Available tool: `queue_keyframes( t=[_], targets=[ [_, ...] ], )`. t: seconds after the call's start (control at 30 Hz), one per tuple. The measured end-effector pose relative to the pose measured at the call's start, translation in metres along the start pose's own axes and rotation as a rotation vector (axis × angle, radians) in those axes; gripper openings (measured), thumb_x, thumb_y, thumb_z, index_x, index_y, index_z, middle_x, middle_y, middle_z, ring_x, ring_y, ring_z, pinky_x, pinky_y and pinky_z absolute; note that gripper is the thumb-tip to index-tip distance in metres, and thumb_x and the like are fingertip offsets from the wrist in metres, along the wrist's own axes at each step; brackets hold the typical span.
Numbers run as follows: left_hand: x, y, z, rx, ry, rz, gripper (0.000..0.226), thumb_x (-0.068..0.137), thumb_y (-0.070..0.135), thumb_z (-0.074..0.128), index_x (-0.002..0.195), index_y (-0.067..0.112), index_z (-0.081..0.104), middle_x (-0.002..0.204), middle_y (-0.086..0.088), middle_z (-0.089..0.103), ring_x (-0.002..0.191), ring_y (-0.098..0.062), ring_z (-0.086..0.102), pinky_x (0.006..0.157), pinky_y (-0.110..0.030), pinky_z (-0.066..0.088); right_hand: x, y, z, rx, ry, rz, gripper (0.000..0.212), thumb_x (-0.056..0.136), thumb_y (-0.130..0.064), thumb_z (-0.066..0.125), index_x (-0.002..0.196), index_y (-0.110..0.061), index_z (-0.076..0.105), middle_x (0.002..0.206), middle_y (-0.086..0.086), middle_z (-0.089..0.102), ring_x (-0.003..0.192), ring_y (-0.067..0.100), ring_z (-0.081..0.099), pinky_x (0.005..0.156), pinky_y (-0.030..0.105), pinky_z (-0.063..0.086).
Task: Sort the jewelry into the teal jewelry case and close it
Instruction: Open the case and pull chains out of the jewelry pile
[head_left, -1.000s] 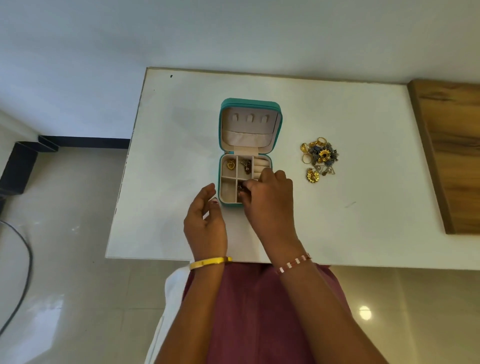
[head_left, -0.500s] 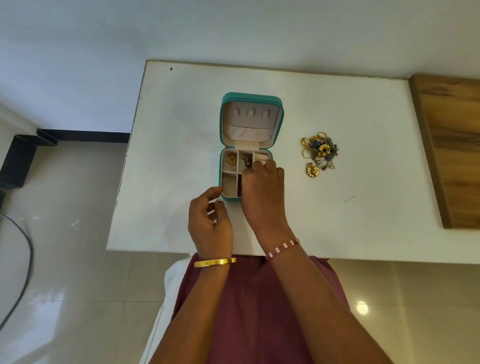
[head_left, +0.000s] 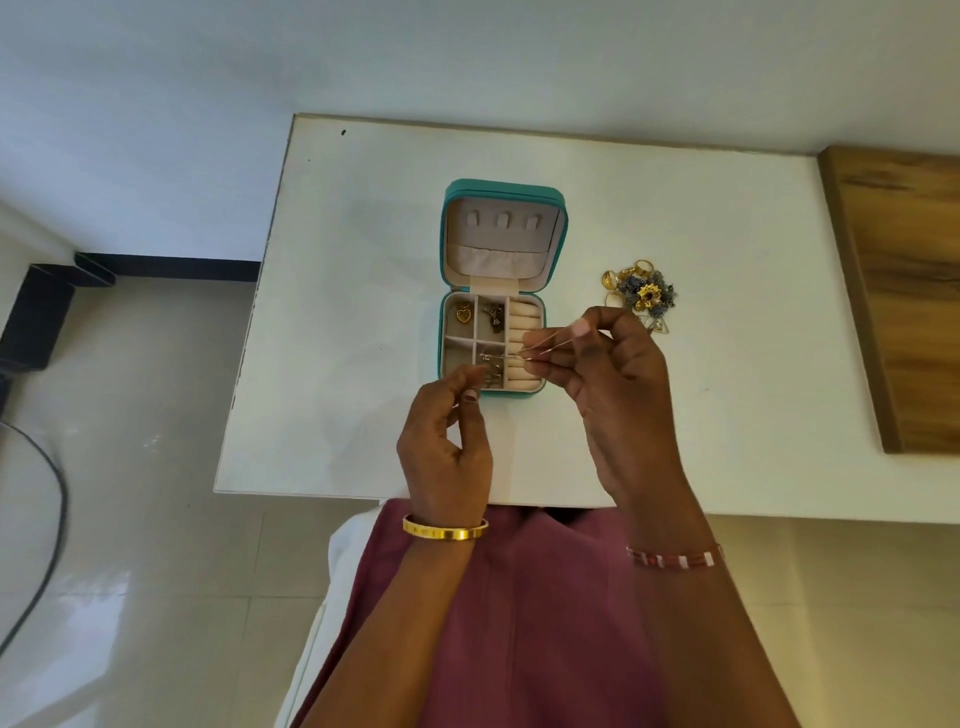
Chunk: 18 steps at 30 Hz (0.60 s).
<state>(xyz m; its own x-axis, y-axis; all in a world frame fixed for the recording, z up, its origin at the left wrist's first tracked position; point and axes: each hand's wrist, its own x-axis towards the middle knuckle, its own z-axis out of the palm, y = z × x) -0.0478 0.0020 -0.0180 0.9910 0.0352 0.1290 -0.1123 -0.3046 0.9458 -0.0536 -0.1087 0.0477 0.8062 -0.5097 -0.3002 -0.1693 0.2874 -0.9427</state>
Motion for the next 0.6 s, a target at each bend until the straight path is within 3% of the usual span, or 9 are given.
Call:
queue_keyframes(
  t=[0.1, 0.23, 0.4, 0.5, 0.6],
  targets=[
    [0.003, 0.004, 0.004, 0.004, -0.049, 0.064, 0.033, 0.083, 0.003, 0.051, 0.108, 0.023, 0.055, 0.103, 0.010, 0.057, 0.097, 0.015, 0.053, 0.080, -0.005, 0.047, -0.009, -0.007, -0.006, 0.095, -0.002, 0.005, 0.013, 0.096, -0.012, 0.039, 0.087, -0.011, 0.047, 0.071, 0.001, 0.072, 0.072, 0.020, 0.070, 0.075, 0.035, 0.058],
    [0.006, 0.010, 0.007, 0.012, -0.149, 0.096, 0.033, 0.081, 0.005, 0.053, 0.113, 0.014, 0.058, 0.110, 0.006, 0.056, 0.108, -0.002, 0.051, 0.089, -0.017, 0.047, -0.020, -0.021, -0.010, 0.232, -0.027, 0.014, 0.009, 0.095, -0.012, 0.039, 0.091, -0.007, 0.045, 0.069, 0.005, 0.071, 0.069, 0.022, 0.070, 0.067, 0.031, 0.058],
    [0.000, 0.023, 0.009, -0.003, -0.322, 0.011, 0.021, 0.080, 0.015, 0.057, 0.100, 0.013, 0.064, 0.095, 0.010, 0.059, 0.086, 0.000, 0.058, 0.079, 0.000, 0.042, -0.029, -0.029, -0.015, 0.315, -0.038, 0.006, 0.011, 0.095, -0.013, 0.037, 0.091, -0.007, 0.046, 0.068, 0.005, 0.071, 0.069, 0.021, 0.070, 0.062, 0.027, 0.057],
    [-0.005, 0.031, 0.010, -0.047, -0.397, -0.068, 0.009, 0.085, 0.012, 0.058, 0.091, 0.015, 0.064, 0.087, 0.011, 0.063, 0.077, 0.008, 0.059, 0.076, -0.001, 0.044, -0.030, -0.033, -0.021, 0.330, -0.003, -0.039, 0.013, 0.095, -0.015, 0.039, 0.094, -0.007, 0.049, 0.072, 0.006, 0.071, 0.073, 0.024, 0.070, 0.065, 0.029, 0.057],
    [-0.005, 0.038, 0.011, -0.104, -0.392, -0.159, 0.012, 0.087, 0.013, 0.054, 0.083, 0.021, 0.062, 0.075, 0.013, 0.063, 0.070, 0.008, 0.060, 0.071, -0.005, 0.046, -0.030, -0.039, -0.033, 0.340, 0.074, -0.096, 0.012, 0.094, -0.014, 0.043, 0.089, -0.012, 0.053, 0.069, 0.004, 0.070, 0.069, 0.022, 0.068, 0.062, 0.028, 0.055]
  ],
)
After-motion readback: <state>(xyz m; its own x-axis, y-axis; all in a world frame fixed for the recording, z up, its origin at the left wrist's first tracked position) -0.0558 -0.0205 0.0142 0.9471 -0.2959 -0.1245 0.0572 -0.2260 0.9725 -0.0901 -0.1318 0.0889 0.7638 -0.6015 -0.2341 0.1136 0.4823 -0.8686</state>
